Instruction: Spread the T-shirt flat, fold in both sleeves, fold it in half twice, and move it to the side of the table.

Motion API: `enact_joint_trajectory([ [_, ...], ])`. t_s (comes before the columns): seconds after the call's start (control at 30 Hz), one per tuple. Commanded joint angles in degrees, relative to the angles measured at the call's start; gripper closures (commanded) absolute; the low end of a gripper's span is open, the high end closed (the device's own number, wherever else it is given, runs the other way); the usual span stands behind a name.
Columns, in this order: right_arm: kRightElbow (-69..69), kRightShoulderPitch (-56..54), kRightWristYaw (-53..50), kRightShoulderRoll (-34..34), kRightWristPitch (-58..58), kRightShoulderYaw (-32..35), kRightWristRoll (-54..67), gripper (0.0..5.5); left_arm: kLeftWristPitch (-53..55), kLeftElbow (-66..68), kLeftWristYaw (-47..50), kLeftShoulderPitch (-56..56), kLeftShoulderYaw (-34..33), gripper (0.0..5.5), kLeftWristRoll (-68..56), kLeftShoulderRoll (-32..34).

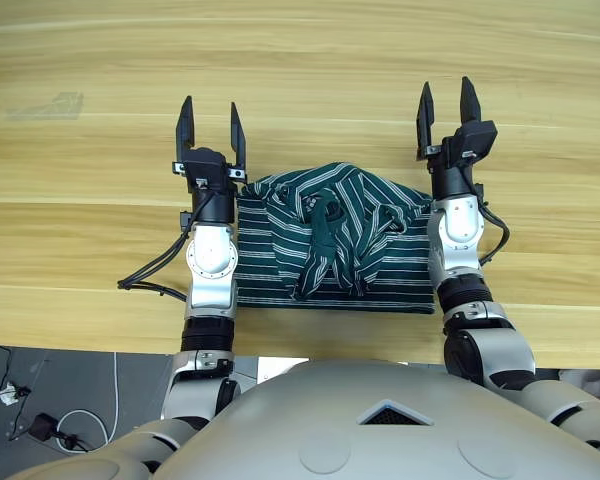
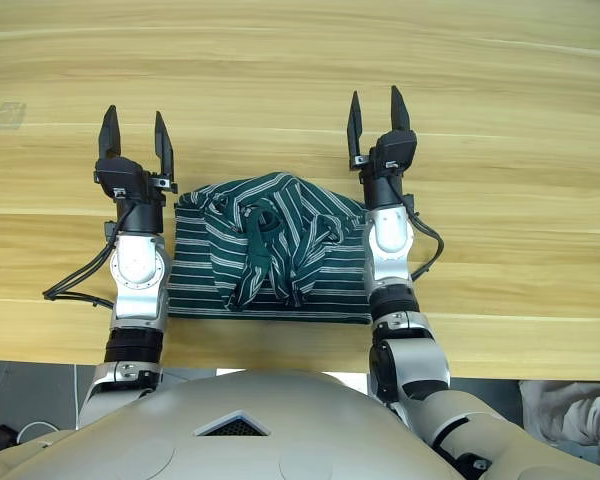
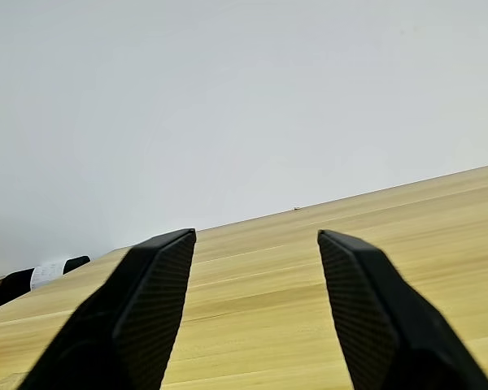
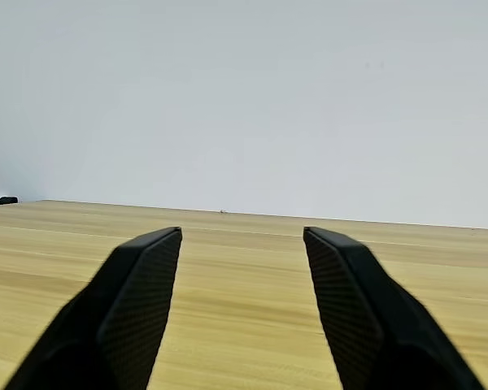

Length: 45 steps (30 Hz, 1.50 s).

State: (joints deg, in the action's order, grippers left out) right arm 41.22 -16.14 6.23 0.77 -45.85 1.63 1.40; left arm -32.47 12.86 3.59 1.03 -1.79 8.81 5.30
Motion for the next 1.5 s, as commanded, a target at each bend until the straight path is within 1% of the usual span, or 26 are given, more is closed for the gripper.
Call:
enact_joint_trajectory([
  [0.03,0.37,-0.65,0.0,-0.19,-0.26,0.02,-0.17,2.72,0.11,-0.23,0.15,0.1,0.25,2.7,0.33,0.28],
  [0.13,0.52,-0.73,-0.06,-0.28,-0.29,-0.01,-0.23,2.72,0.53,-1.14,-0.73,0.92,0.78,2.7,-0.41,0.01],
  [0.23,0.46,-0.84,0.23,-0.57,-0.1,-0.11,0.09,2.72,5.68,-8.09,-3.61,5.88,3.51,2.7,-0.59,-0.4],
  [0.4,-0.03,-0.72,0.39,-1.27,0.29,-0.48,0.21,2.72,12.23,-24.71,-12.23,20.26,10.87,2.7,-5.49,1.89],
  [0.5,-0.93,-0.27,0.26,-1.41,0.53,-0.39,0.25,2.72,15.88,-33.07,-16.0,29.86,16.73,2.7,-5.66,4.26],
  [0.57,-1.15,-0.26,0.22,-1.32,0.7,-0.29,0.33,2.72,18.32,-36.09,-17.33,34.15,19.83,2.7,-5.61,5.37],
  [0.7,-1.51,-0.43,0.04,-1.14,1.07,-0.03,0.37,2.72,23.99,-38.3,-19.69,39.06,24.19,2.7,-3.52,8.54],
  [0.8,-1.97,-0.38,0.01,-1.15,1.31,0.07,0.32,2.72,25.82,-38.6,-20.27,39.95,25.74,2.7,-1.82,10.15],
  [0.97,-2.42,-0.34,-0.03,-1.27,1.59,0.1,0.25,2.72,27.52,-39.28,-20.25,39.89,27.01,2.7,-1.14,10.77],
  [1.2,-2.92,-0.16,-0.01,-1.4,1.83,0.04,0.29,2.72,28.81,-39.62,-17.96,39.42,26.48,2.7,1.57,10.49],
  [1.5,-2.89,-0.17,0.12,-1.37,1.97,0.05,0.38,2.72,31.36,-38.01,-17.18,37.71,26.33,2.7,0.73,9.36],
])
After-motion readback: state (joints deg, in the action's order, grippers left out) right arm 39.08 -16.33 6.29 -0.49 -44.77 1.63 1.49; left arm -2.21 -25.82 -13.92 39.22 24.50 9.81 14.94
